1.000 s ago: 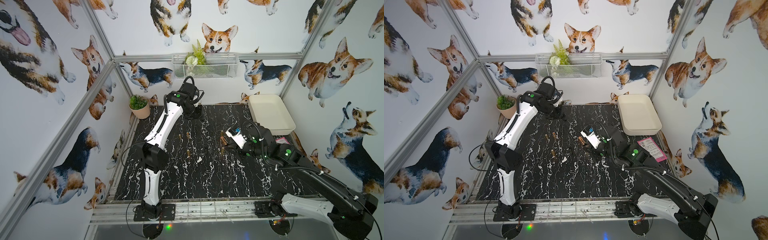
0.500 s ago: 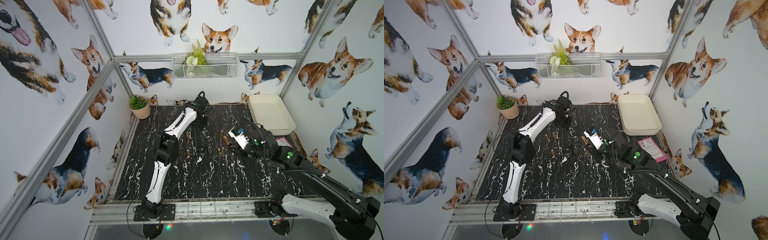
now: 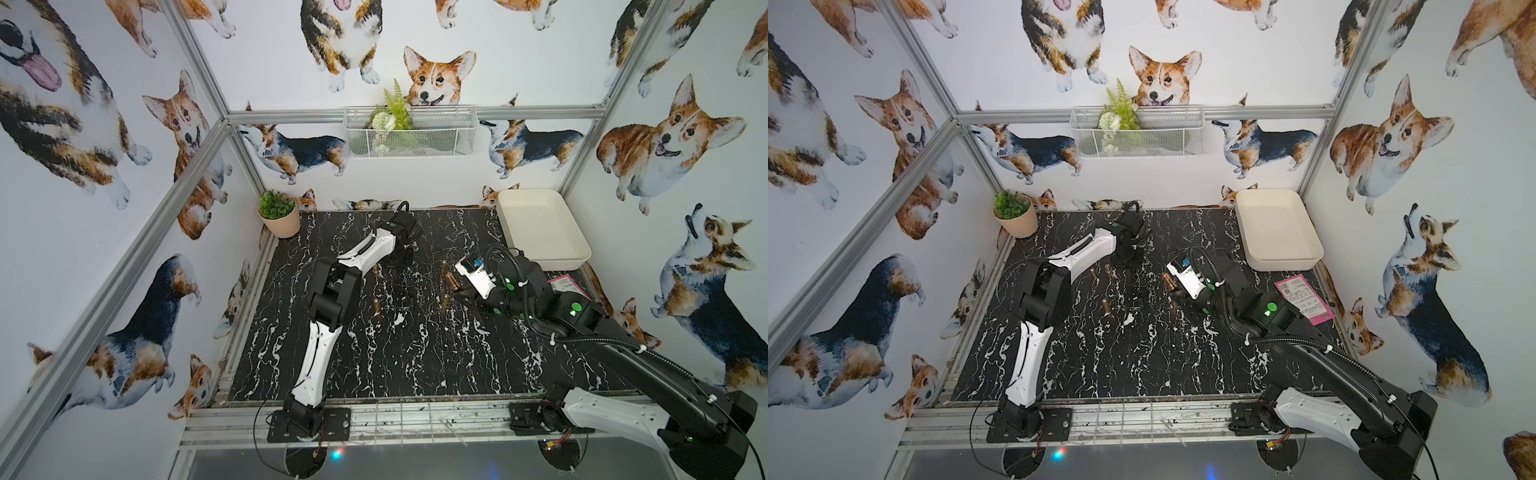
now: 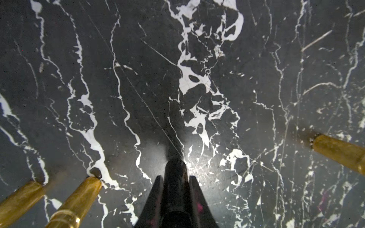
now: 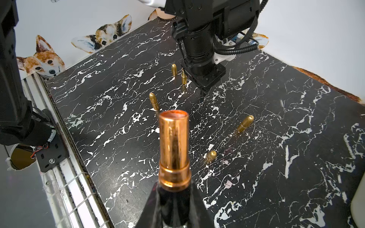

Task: Open the lipstick cap
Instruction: Place the cover at the center of the board.

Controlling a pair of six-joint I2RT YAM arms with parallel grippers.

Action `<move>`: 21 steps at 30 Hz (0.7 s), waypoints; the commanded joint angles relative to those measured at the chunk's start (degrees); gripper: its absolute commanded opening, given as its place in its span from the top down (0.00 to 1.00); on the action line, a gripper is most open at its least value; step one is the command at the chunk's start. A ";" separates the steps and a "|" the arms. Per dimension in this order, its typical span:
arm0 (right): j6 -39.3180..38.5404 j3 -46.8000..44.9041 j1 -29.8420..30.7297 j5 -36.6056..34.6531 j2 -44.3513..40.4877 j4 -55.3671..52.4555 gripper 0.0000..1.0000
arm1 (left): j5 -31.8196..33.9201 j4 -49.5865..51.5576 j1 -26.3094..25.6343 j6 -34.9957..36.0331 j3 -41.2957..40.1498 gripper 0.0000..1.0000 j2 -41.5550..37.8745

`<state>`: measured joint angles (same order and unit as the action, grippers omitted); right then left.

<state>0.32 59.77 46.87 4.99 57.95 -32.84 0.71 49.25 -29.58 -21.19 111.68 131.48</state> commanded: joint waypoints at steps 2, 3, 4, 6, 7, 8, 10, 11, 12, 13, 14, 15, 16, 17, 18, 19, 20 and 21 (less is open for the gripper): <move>-0.32 0.47 -0.02 -0.36 -0.09 1.02 1.00 | -0.19 -1.87 0.14 -1.19 -0.82 1.00 -0.05; -0.32 0.35 -0.02 -0.42 0.05 1.09 1.00 | 0.02 -1.88 0.14 -1.16 -0.90 1.00 -0.13; -0.32 0.39 0.00 -0.40 0.07 1.11 1.00 | 0.13 -1.95 0.18 -1.17 -1.00 1.00 -0.16; -0.24 0.31 0.00 -0.43 0.26 1.20 1.00 | 0.39 -1.99 0.14 -1.05 -1.35 1.00 -0.15; -0.31 0.33 0.04 -0.42 0.40 1.16 1.00 | 0.68 -1.89 0.13 -1.11 -1.36 1.00 -0.12; -0.32 0.35 -0.01 -0.42 0.57 1.05 1.00 | 0.91 -1.71 0.15 -1.07 -1.46 0.99 -0.08; -0.32 0.50 0.05 -0.42 0.68 0.87 1.00 | 1.08 -1.53 0.14 -0.96 -1.40 0.97 0.03; -0.32 0.51 -0.02 -0.50 0.75 0.80 1.00 | 1.13 -1.45 0.14 -0.98 -1.43 0.96 0.13; -0.38 0.54 0.00 -0.51 0.76 0.68 1.00 | 1.14 -1.31 0.15 -0.92 -1.31 0.95 0.18; -0.44 0.61 0.04 -0.60 0.71 0.67 1.00 | 1.15 -1.13 0.19 -0.79 -1.12 0.95 0.35; -0.52 0.53 0.00 -0.69 0.68 0.71 1.00 | 1.20 -1.09 0.15 -0.80 -1.03 0.95 0.48; -0.49 0.53 0.02 -0.77 0.67 0.71 1.00 | 1.14 -0.81 0.14 -0.83 -0.87 0.94 0.61; -0.49 0.53 0.06 -0.78 0.58 0.67 1.00 | 1.14 -0.65 0.15 -0.84 -0.66 0.93 0.88; -0.49 0.55 0.00 -0.85 0.56 0.61 1.00 | 1.05 -0.65 0.14 -0.86 -0.61 0.91 0.90; -0.49 0.53 0.01 -0.88 0.50 0.58 1.00 | 1.02 -0.56 0.14 -0.96 -0.72 0.88 0.94; -0.54 0.48 0.06 -0.95 0.39 0.53 1.00 | 0.96 -0.56 0.15 -0.96 -0.75 0.85 0.97; -0.51 0.44 -0.02 -0.96 0.40 0.54 1.00 | 1.03 -0.49 0.15 -0.96 -0.71 0.82 0.97; -0.50 0.44 0.05 -1.13 0.40 0.41 1.00 | 1.06 -0.48 0.14 -0.95 -0.72 0.79 0.91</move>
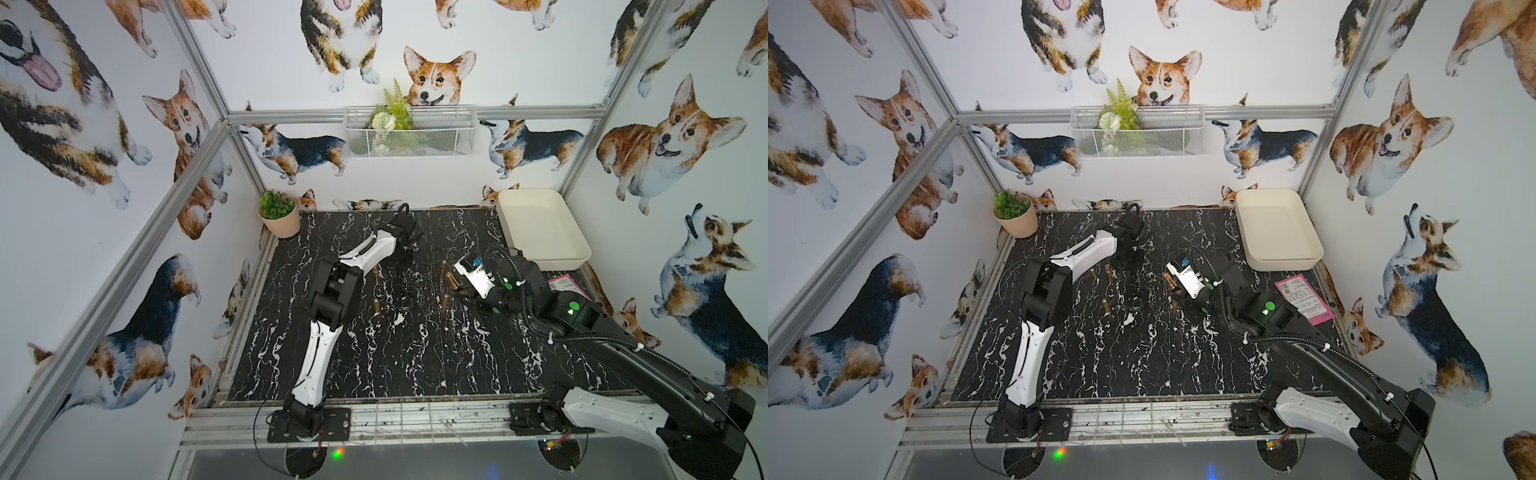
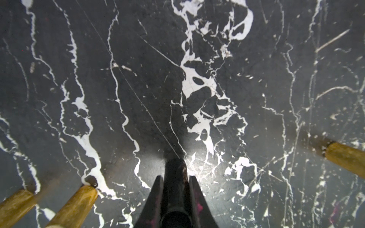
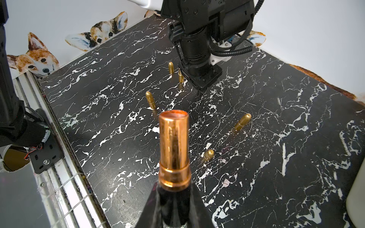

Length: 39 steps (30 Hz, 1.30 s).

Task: Open the lipstick cap
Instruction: Place the cover at the center of the board, then place the lipstick at the center of the board.

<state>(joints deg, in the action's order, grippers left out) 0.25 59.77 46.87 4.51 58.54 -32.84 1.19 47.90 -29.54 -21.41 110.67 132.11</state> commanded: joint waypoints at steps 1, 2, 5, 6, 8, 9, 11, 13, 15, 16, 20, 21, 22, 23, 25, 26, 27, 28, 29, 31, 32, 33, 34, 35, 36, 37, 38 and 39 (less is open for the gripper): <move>-0.47 0.44 0.05 -0.69 -0.32 0.41 1.00 | 0.57 0.79 0.10 -0.81 0.18 0.75 0.11; -0.43 0.44 -0.02 -0.70 -0.28 0.41 1.00 | 0.70 0.79 0.10 -0.75 0.20 0.72 0.07; -0.43 0.44 -0.03 -0.73 -0.30 0.41 1.00 | 0.72 0.96 0.10 -0.74 0.54 0.64 -0.10; -0.44 0.48 0.02 -0.68 -0.29 0.42 1.00 | 0.74 1.12 0.10 -0.76 0.67 0.62 -0.01; -0.42 0.53 0.00 -0.58 -0.21 0.39 1.00 | 0.93 1.23 0.10 -0.74 0.85 0.58 -0.09; -0.36 0.60 0.00 -0.56 -0.21 0.32 1.00 | 1.14 1.31 0.10 -0.74 0.91 0.57 -0.12; -0.35 0.61 0.00 -0.51 -0.32 0.36 1.00 | 1.27 1.32 0.10 -0.75 1.07 0.55 -0.45; -0.43 0.78 0.03 -0.64 -0.27 0.32 1.00 | 0.81 1.75 0.02 -0.66 1.65 0.55 -0.67; -0.50 1.12 0.04 -0.48 -0.20 0.27 1.00 | 1.13 2.30 -0.09 -0.49 2.15 0.53 -1.25; -0.43 1.47 -0.01 -0.32 -0.15 0.15 1.00 | 1.28 2.97 -0.08 -0.43 2.61 0.52 -1.72; -0.51 2.20 -0.02 -0.45 0.03 0.14 1.00 | -0.77 5.71 0.18 -0.17 5.26 0.46 -5.02; -0.61 2.24 0.00 -0.48 0.16 0.15 1.00 | -2.20 6.40 0.42 0.01 5.81 0.45 -6.27; -0.69 2.37 0.02 -0.69 0.29 0.14 1.00 | -3.85 7.25 0.68 0.24 6.40 0.43 -7.66; -0.78 2.44 0.02 -0.77 0.42 0.23 1.00 | -5.21 7.99 0.97 0.37 6.86 0.42 -9.01; -1.21 2.62 0.02 -0.97 0.78 0.61 1.00 | -10.19 9.32 1.78 0.58 7.22 0.40 -12.10; -1.50 2.55 0.02 -1.03 0.88 0.87 1.00 | -12.85 9.65 2.09 0.60 7.06 0.37 -13.47; -2.12 2.64 -0.02 -1.14 1.19 1.10 1.00 | -15.94 9.96 2.33 0.65 6.66 0.34 -14.89; -2.74 2.72 0.06 -1.53 1.50 1.20 1.00 | -18.10 10.25 2.53 0.60 6.10 0.34 -16.01; -3.37 2.96 0.02 -2.04 1.88 1.27 1.00 | -20.46 10.37 2.56 0.50 4.95 0.34 -17.54; -4.45 3.59 -0.01 -2.48 2.70 1.29 1.00 | -25.45 9.58 2.63 -0.06 1.65 0.34 -20.59; -4.72 3.85 0.00 -2.44 3.24 1.30 1.00 | -28.40 8.49 2.70 -0.49 -0.65 0.34 -22.43; -4.91 3.94 -0.01 -2.28 3.62 1.53 1.00 | -31.32 7.41 2.80 -0.97 -2.69 0.35 -24.14; -4.99 4.06 0.00 -2.10 3.94 1.79 1.00 | -33.13 6.60 2.79 -1.61 -4.20 0.36 -25.61; -4.96 4.13 0.00 -1.85 4.35 2.00 1.00 | -35.12 5.58 2.91 -2.31 -5.87 0.36 -27.38; -4.82 4.21 0.05 -1.64 4.69 2.23 1.00 | -37.18 4.68 2.91 -2.80 -7.07 0.36 -29.06; -4.59 4.22 0.00 -1.41 4.78 2.46 1.00 | -38.38 4.29 2.91 -3.14 -7.59 0.36 -30.13; -4.28 4.30 0.05 -1.10 4.99 2.73 1.00 | -39.95 4.01 2.91 -3.45 -8.04 0.36 -31.24; -3.93 4.32 0.00 -0.66 5.22 3.02 1.00 | -41.87 3.74 2.91 -3.83 -8.37 0.36 -32.46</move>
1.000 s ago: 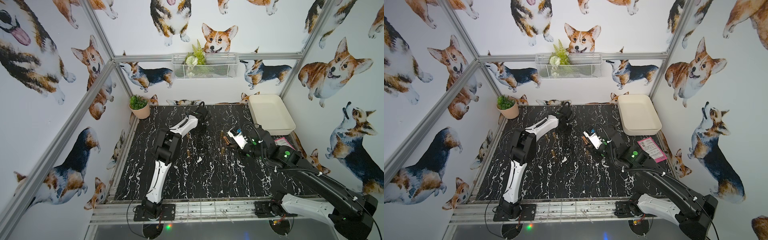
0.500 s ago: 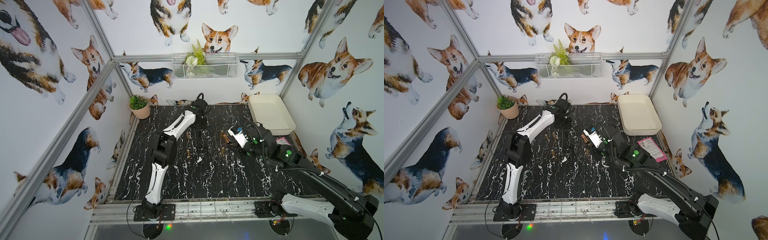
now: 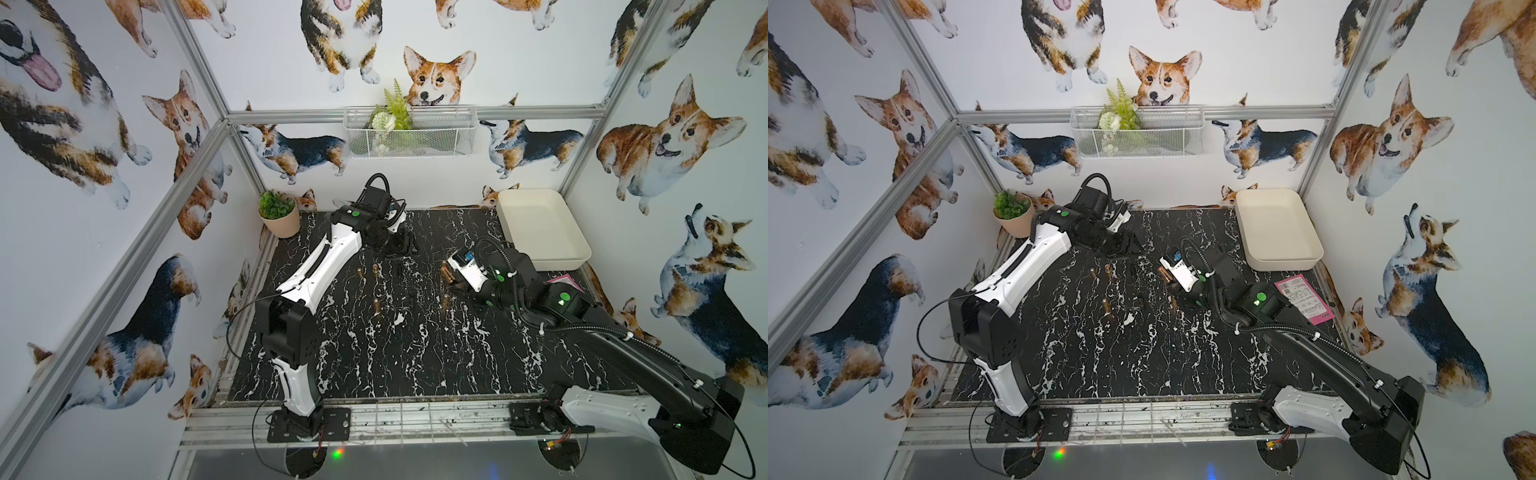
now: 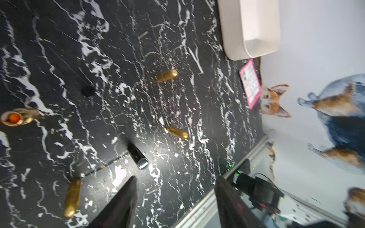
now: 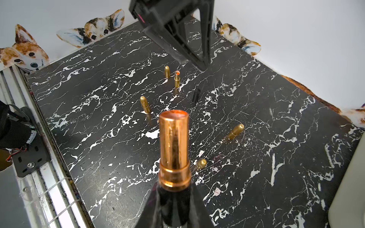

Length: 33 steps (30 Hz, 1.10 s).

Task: Open the lipstick cap
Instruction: Place the lipstick at the center of the board.

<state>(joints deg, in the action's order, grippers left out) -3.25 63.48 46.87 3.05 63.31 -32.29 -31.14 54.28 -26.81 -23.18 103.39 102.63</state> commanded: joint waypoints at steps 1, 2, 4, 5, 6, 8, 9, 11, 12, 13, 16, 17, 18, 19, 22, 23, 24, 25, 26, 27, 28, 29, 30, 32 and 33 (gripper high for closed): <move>-0.13 0.60 0.03 0.97 0.50 2.81 1.00 | -11.33 -2.90 0.17 -2.49 -1.31 0.36 -4.00; 0.23 0.59 -0.02 1.50 0.50 3.18 1.00 | -12.23 -3.04 0.06 -3.01 -1.61 0.37 -4.97; 0.67 0.66 -0.02 2.13 2.36 3.63 1.00 | -12.99 -2.49 0.01 -3.02 -1.91 0.37 -6.52; 0.86 0.74 0.00 2.35 2.75 3.72 1.00 | -13.40 -2.33 -0.08 -3.01 -2.18 0.38 -7.01; 0.98 0.85 -0.02 2.72 3.24 3.73 1.00 | -13.98 -2.27 -0.24 -2.84 -2.64 0.39 -7.18; 1.31 1.03 0.00 3.17 4.00 4.07 1.00 | -15.08 -2.25 -1.06 -2.92 -3.56 0.41 -7.18; 1.39 1.03 0.02 3.27 4.15 4.29 1.00 | -15.13 -2.17 -1.61 -2.97 -3.84 0.41 -7.18; 1.44 1.07 0.02 3.32 4.39 4.62 1.00 | -15.26 -2.40 -3.07 -2.96 -4.55 0.41 -7.18; 1.43 1.20 0.00 3.20 4.62 4.63 1.00 | -15.11 -2.38 -3.73 -2.93 -4.69 0.41 -7.18; 1.48 1.27 0.03 3.16 4.81 4.61 1.00 | -14.71 -2.26 -4.31 -2.87 -4.70 0.41 -7.18; 1.48 1.55 -0.01 3.45 5.13 4.64 1.00 | -14.14 -2.25 -5.07 -2.88 -4.87 0.41 -7.18; 1.44 1.56 -0.02 3.58 5.16 4.73 1.00 | -13.96 -2.17 -5.22 -2.92 -4.87 0.41 -7.18; 1.46 1.64 -0.03 3.55 5.31 4.76 1.00 | -14.04 -2.24 -5.35 -2.84 -4.87 0.41 -7.18; 1.44 1.65 -0.03 3.55 5.49 4.72 1.00 | -14.16 -2.25 -5.61 -2.80 -4.79 0.41 -7.18; 1.31 1.82 -0.01 3.20 6.01 4.43 1.00 | -14.31 -2.00 -6.24 -2.86 -4.43 0.44 -6.94; 1.31 1.82 -0.03 3.12 6.04 4.43 1.00 | -14.10 -1.58 -6.53 -2.60 -4.29 0.44 -6.84; 1.39 1.82 0.03 3.10 6.04 4.51 1.00 | -13.96 -1.42 -6.71 -2.51 -4.30 0.45 -6.80; 1.34 1.74 0.02 3.29 6.08 4.74 1.00 | -13.99 -1.37 -6.86 -2.48 -4.37 0.47 -6.74; 1.35 1.73 0.02 3.36 6.17 4.86 1.00 | -13.92 -1.46 -7.01 -2.48 -4.45 0.48 -6.75; 1.33 1.81 0.06 3.44 6.29 4.87 1.00 | -13.87 -1.46 -7.16 -2.49 -4.47 0.50 -6.72; 1.24 2.06 0.01 3.38 6.77 4.66 1.00 | -13.88 -1.46 -7.22 -2.49 -4.37 0.50 -6.58; 1.13 2.24 0.03 3.32 7.10 4.45 1.00 | -13.92 -1.46 -7.42 -2.57 -4.36 0.54 -6.46; 1.14 2.32 -0.01 3.20 7.25 4.35 1.00 | -13.89 -1.33 -7.53 -2.57 -4.25 0.56 -6.30; 1.05 2.26 0.00 3.02 7.43 4.33 1.00 | -13.57 -0.79 -7.73 -2.24 -3.85 0.59 -5.89; 0.97 2.26 0.04 3.02 7.38 4.39 1.00 | -13.36 -0.52 -7.80 -2.05 -3.67 0.60 -5.78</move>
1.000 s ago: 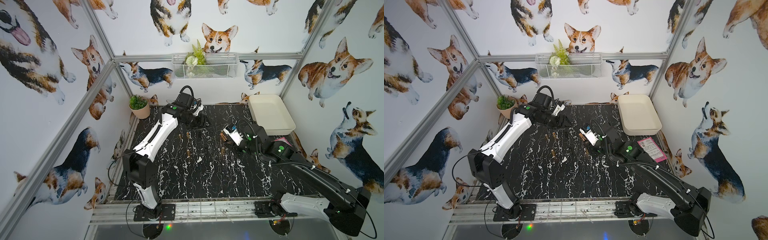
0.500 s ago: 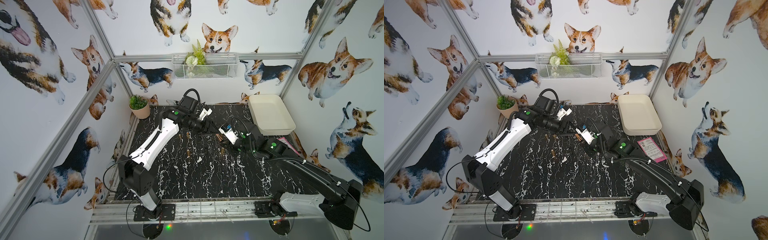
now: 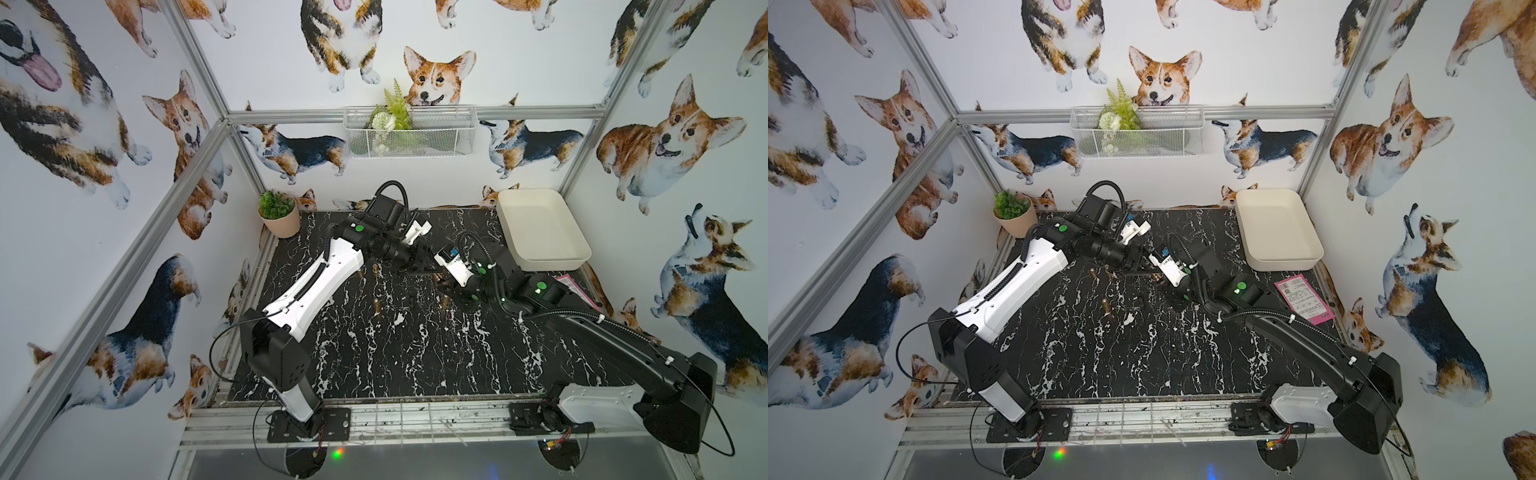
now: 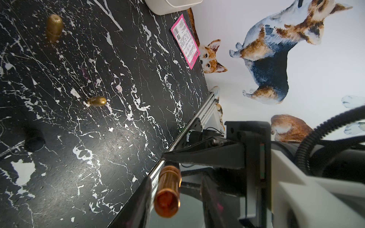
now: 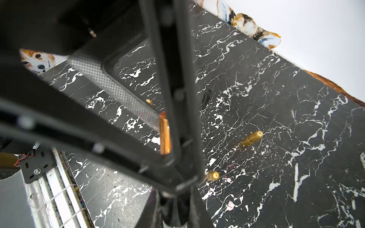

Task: Open the lipstick cap
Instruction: Place the lipstick at the center of the board.

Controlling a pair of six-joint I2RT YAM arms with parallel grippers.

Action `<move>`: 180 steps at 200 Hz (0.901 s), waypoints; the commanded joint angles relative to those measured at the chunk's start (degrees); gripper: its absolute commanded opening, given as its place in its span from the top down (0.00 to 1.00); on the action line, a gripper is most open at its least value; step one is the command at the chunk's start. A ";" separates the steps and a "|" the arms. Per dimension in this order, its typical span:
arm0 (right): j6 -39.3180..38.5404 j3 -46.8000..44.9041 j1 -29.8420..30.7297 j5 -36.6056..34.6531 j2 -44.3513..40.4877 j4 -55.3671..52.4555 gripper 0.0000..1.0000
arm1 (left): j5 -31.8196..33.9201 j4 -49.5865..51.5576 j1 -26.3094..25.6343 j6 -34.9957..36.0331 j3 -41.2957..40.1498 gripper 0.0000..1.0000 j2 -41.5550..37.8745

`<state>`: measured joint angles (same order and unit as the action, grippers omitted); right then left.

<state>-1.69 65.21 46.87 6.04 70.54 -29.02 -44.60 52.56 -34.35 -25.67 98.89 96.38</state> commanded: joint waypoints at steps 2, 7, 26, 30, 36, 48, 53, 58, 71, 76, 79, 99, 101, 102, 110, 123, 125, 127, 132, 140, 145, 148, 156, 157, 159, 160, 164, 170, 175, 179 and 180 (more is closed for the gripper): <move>-0.62 0.48 0.05 -0.06 0.19 1.15 1.00 | 0.23 1.41 -0.28 0.53 0.95 0.61 0.74; -0.68 0.48 0.02 -0.07 0.20 1.24 1.00 | 0.24 1.37 -0.28 0.62 0.95 0.61 0.80; -0.68 0.53 0.00 -0.07 0.32 1.24 1.00 | 0.32 1.46 -0.31 0.72 1.04 0.65 1.10; -0.68 0.49 -0.02 -0.07 0.37 1.24 1.00 | 0.33 1.50 -0.29 0.71 1.09 0.66 1.18; -0.76 0.53 0.02 -0.15 0.38 1.24 1.00 | 0.30 1.50 -0.29 0.73 1.13 0.67 1.26; -0.77 0.47 0.03 -0.29 0.47 1.24 1.00 | 0.35 1.66 -0.39 0.80 1.13 0.72 1.39; -0.85 0.44 -0.01 -0.33 0.42 1.24 1.00 | 0.35 1.76 -0.38 0.80 1.13 0.73 1.40; -0.85 0.40 0.01 -0.31 0.44 1.37 1.00 | 0.34 1.91 -0.43 0.88 1.21 0.74 1.42; -0.99 0.36 0.04 -0.42 0.54 1.40 1.00 | 0.48 2.11 -0.40 1.02 1.20 0.74 1.44; -0.94 0.36 -0.02 -0.42 0.54 1.41 1.00 | 0.48 2.20 -0.39 1.06 1.22 0.75 1.39; -0.94 0.38 0.03 -0.42 0.49 1.42 1.00 | 0.37 2.24 -0.41 1.11 1.22 0.75 1.42; -0.95 0.36 0.05 -0.42 0.68 1.51 1.00 | 0.56 2.64 -0.40 1.32 1.39 0.77 1.52; -1.01 0.36 0.06 -0.42 0.72 1.51 1.00 | 0.57 2.64 -0.42 1.32 1.39 0.77 1.55; -1.01 0.36 0.06 -0.42 0.72 1.51 1.00 | 0.57 2.64 -0.39 1.32 1.39 0.77 1.54; -1.03 0.36 0.03 -0.42 0.72 1.51 1.00 | 0.53 2.77 -0.44 1.35 1.47 0.77 1.60; -1.18 0.43 0.03 -0.51 0.72 1.36 1.00 | 0.55 3.07 -0.41 1.67 1.65 0.78 1.77; -1.20 0.44 0.00 -0.51 0.69 1.34 1.00 | 0.56 3.14 -0.38 1.68 1.65 0.78 1.77; -1.25 0.44 0.05 -0.51 0.70 1.33 1.00 | 0.63 3.16 -0.42 1.72 1.68 0.78 1.83; -1.29 0.45 0.05 -0.59 0.78 1.26 1.00 | 0.63 3.31 -0.38 1.83 1.82 0.78 1.80; -1.38 0.53 0.05 -0.76 0.78 1.16 1.00 | 0.57 3.51 -0.41 1.96 1.98 0.80 1.88; -1.38 0.53 0.06 -0.77 0.78 1.07 1.00 | 0.71 3.56 -0.38 1.97 2.05 0.80 1.89; -1.50 0.53 -0.02 -0.77 0.78 1.07 1.00 | 0.68 3.68 -0.37 1.99 2.05 0.80 1.93; -1.47 0.62 -0.02 -0.76 0.77 0.98 1.00 | 0.69 3.78 -0.38 2.03 2.18 0.80 1.99; -1.47 0.62 0.00 -0.77 0.75 0.98 1.00 | 0.67 3.78 -0.42 2.07 2.14 0.80 1.98; -1.47 0.62 -0.01 -0.77 0.70 0.98 1.00 | 0.72 3.78 -0.38 2.11 2.17 0.81 1.97; -1.47 0.62 -0.01 -0.77 0.70 0.98 1.00 | 0.69 3.78 -0.42 2.11 2.18 0.81 1.97; -1.47 0.54 -0.01 -0.75 0.71 1.04 1.00 | 0.71 3.86 -0.41 2.12 2.26 0.81 1.97; -1.51 0.53 -0.02 -0.77 0.57 1.06 1.00 | 0.74 3.94 -0.43 2.24 2.34 0.81 2.09; -1.49 0.53 -0.02 -0.84 0.51 1.07 1.00 | 0.66 3.96 -0.37 2.25 2.36 0.81 2.10; -1.47 0.58 0.02 -0.92 0.48 1.08 1.00 | 0.62 3.96 -0.37 2.29 2.41 0.81 2.09; -1.47 0.60 0.03 -0.94 0.50 1.07 1.00 | 0.63 3.96 -0.37 2.29 2.43 0.81 2.12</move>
<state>-2.28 65.30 46.87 5.82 71.22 -28.97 -42.94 55.51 -34.68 -24.32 100.60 98.28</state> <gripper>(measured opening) 0.190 0.197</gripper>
